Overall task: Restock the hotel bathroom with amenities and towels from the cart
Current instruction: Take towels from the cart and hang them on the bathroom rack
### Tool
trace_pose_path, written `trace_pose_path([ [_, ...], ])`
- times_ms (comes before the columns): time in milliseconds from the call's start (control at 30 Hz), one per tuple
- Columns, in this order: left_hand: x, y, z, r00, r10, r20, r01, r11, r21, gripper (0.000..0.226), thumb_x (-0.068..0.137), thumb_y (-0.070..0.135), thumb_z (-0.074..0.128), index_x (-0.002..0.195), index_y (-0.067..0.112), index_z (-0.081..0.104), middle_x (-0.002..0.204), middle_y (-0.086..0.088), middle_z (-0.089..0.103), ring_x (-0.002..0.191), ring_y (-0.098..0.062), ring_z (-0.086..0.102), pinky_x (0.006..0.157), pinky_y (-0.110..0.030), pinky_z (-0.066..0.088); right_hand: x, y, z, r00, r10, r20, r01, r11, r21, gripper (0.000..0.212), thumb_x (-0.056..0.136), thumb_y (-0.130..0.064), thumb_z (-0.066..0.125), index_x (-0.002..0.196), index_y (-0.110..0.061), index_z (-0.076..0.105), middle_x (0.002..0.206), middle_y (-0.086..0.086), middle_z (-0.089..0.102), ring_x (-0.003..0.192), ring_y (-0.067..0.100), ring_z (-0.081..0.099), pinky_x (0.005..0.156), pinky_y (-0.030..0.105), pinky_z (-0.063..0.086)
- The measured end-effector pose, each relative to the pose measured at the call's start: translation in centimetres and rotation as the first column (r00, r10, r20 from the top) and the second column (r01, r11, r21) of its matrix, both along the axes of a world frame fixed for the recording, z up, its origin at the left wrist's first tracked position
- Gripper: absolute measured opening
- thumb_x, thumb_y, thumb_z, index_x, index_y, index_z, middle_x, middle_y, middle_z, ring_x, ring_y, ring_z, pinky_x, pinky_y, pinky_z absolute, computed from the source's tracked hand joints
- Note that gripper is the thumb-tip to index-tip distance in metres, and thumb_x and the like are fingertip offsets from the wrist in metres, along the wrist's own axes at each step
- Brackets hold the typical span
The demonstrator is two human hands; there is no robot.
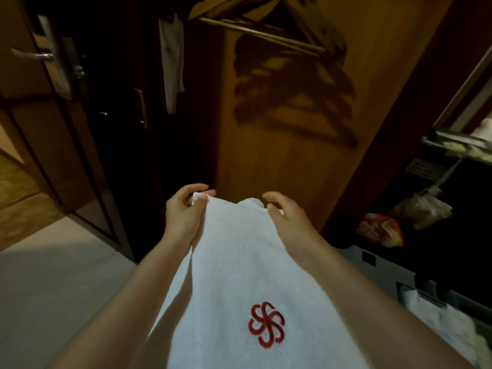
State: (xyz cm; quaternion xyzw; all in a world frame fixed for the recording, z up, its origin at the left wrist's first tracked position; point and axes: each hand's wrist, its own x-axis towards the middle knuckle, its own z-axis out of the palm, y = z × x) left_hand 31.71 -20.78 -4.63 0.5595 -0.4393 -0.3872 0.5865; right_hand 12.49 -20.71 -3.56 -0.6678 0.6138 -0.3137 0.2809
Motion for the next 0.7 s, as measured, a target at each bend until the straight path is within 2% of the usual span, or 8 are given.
trace_pose_path([
  [67,0.0,0.2,0.1,1.0,0.02,0.013,-0.019,0.996,-0.083,0.017,0.093,0.012,0.051,0.105,0.021,0.061,0.099,0.011,0.067,0.095,-0.004,0.062,0.082,-0.022,0.049,1.2,-1.8,0.6,0.979,0.038,0.201,-0.084,0.971,0.225,0.03,0.099,-0.032,0.035,0.12,-0.03,0.057,0.13,-0.006,0.053,0.115,0.013,0.05,0.098,0.035,0.043],
  [100,0.1,0.2,0.1,0.999,0.032,0.026,-0.029,0.993,-0.113,0.018,0.093,0.012,0.051,0.105,0.02,0.062,0.1,0.012,0.067,0.095,-0.002,0.062,0.08,-0.019,0.049,1.8,-2.5,0.9,0.97,0.076,0.232,-0.143,0.947,0.287,0.029,0.099,-0.033,0.035,0.116,-0.029,0.059,0.126,-0.004,0.056,0.11,0.013,0.053,0.093,0.034,0.045],
  [167,0.4,0.3,0.3,0.998,0.051,0.041,-0.045,0.987,-0.153,0.019,0.092,0.012,0.052,0.107,0.02,0.062,0.101,0.011,0.067,0.094,0.001,0.062,0.076,-0.014,0.049,3.2,-3.8,1.6,0.952,0.205,0.228,-0.273,0.906,0.324,0.025,0.099,-0.031,0.04,0.107,-0.023,0.063,0.111,-0.003,0.063,0.1,0.013,0.059,0.082,0.029,0.047],
  [267,1.0,0.2,0.4,0.998,0.05,0.028,-0.045,0.984,-0.172,0.019,0.092,0.013,0.053,0.108,0.019,0.061,0.1,0.012,0.067,0.092,0.002,0.062,0.069,-0.008,0.049,4.1,-5.4,2.6,0.921,0.372,0.114,-0.389,0.859,0.334,0.023,0.093,-0.038,0.052,0.104,-0.023,0.066,0.103,-0.006,0.065,0.098,0.013,0.06,0.08,0.029,0.047],
  [400,1.5,0.1,-0.6,0.999,0.041,0.002,-0.041,0.994,-0.098,0.019,0.093,0.011,0.052,0.109,0.017,0.06,0.103,0.008,0.067,0.093,-0.005,0.062,0.072,-0.017,0.048,1.2,-7.5,2.5,0.926,0.369,-0.075,-0.309,0.859,0.409,0.041,0.072,-0.065,0.064,0.096,-0.032,0.069,0.103,-0.009,0.066,0.099,0.012,0.062,0.08,0.031,0.051],
  [533,1.6,0.0,-2.4,0.997,0.059,-0.058,-0.058,0.998,0.011,0.021,0.093,0.01,0.052,0.111,0.014,0.059,0.105,0.002,0.067,0.096,-0.011,0.062,0.077,-0.024,0.05,-3.3,-8.2,2.7,0.837,0.442,-0.324,-0.226,0.818,0.53,0.022,0.082,-0.048,0.062,0.068,-0.033,0.069,0.086,-0.013,0.062,0.093,0.009,0.058,0.094,0.036,0.044],
  [633,1.4,0.0,-3.4,0.995,0.059,-0.086,-0.051,0.994,0.099,0.018,0.092,0.008,0.052,0.108,0.013,0.06,0.103,0.001,0.068,0.096,-0.015,0.063,0.082,-0.03,0.052,-5.5,-7.9,2.4,0.851,0.399,-0.342,-0.155,0.813,0.562,0.022,0.088,-0.041,0.058,0.077,-0.024,0.068,0.092,-0.008,0.061,0.102,0.015,0.056,0.096,0.038,0.04],
  [700,1.4,-0.2,-4.2,0.997,0.051,-0.064,-0.041,0.988,0.149,0.015,0.091,0.008,0.053,0.104,0.011,0.059,0.1,-0.001,0.068,0.094,-0.019,0.064,0.084,-0.034,0.053,-6.0,-8.1,2.0,0.863,0.345,-0.369,-0.122,0.851,0.511,0.026,0.092,-0.039,0.052,0.08,-0.018,0.062,0.093,-0.003,0.06,0.1,0.016,0.056,0.092,0.038,0.041],
])
